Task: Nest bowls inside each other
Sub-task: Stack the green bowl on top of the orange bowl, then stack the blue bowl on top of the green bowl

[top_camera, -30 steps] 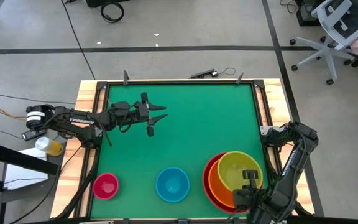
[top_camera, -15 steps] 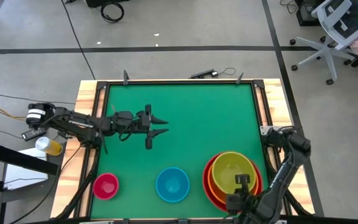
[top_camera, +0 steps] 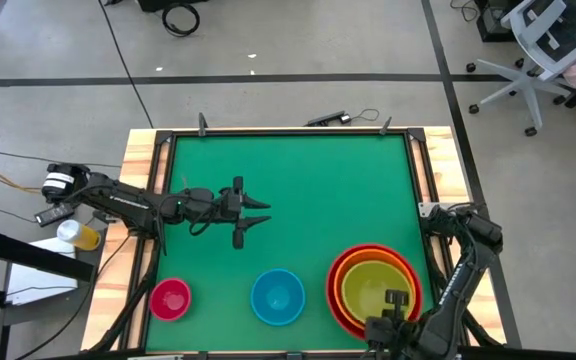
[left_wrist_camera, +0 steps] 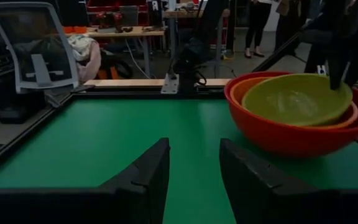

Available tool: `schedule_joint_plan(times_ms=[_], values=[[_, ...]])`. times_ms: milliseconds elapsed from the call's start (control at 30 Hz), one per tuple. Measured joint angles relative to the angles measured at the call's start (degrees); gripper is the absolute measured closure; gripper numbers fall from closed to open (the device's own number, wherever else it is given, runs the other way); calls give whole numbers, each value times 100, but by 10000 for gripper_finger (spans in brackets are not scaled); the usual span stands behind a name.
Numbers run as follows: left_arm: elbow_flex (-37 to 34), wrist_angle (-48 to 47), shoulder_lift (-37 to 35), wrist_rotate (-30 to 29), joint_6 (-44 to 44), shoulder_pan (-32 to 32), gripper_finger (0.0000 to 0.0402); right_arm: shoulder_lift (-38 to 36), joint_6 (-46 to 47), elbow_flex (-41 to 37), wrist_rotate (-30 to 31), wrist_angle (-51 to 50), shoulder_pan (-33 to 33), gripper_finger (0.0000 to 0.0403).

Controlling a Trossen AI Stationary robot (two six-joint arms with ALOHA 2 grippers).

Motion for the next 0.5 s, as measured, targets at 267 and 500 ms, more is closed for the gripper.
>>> schedule_joint_plan(times_ms=[267,500], values=[[0,1,0,-88,79,6,258,0,81,-2,-422,1,-173,195],[0,4,0,-154,64,50,257,-266,177,93,-52,-223,-212,185]])
